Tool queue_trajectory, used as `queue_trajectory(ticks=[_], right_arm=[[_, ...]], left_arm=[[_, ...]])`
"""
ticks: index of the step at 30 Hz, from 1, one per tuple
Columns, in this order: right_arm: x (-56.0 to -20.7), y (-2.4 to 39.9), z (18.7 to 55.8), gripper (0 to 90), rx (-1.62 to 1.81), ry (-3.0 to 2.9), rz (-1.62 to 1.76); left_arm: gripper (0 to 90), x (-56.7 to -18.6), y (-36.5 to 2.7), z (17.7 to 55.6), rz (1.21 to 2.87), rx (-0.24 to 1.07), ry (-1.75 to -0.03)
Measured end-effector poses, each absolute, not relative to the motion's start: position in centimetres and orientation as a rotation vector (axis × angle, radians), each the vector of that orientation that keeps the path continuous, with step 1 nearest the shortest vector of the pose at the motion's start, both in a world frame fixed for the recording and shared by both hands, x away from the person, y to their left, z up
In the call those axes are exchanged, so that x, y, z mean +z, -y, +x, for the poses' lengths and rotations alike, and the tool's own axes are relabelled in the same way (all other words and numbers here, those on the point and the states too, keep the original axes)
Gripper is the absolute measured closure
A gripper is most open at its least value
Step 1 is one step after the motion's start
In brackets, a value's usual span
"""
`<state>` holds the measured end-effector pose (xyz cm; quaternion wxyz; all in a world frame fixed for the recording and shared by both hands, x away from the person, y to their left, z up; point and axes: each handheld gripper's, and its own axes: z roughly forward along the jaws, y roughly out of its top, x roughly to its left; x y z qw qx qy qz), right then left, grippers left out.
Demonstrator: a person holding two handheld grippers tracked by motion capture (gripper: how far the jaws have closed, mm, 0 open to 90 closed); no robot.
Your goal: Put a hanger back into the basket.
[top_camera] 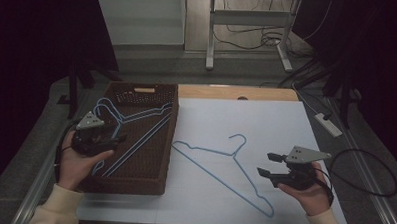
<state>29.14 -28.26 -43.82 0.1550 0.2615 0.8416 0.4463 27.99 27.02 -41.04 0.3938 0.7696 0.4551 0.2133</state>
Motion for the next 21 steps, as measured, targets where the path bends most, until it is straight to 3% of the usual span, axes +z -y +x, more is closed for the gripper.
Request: queue_trajectory(ticks=[12, 21], right_arm=[[-44.3, 28.1, 29.0, 36.2, 1.263, -2.424, 0.756], [-44.6, 28.0, 29.0, 35.8, 1.25, -2.436, 0.767]], left_arm=[[40.2, -41.1, -22.4, 26.2, 1.942, 0.44, -0.975], [39.6, -41.8, -21.6, 25.1, 1.911, 0.417, -0.967]])
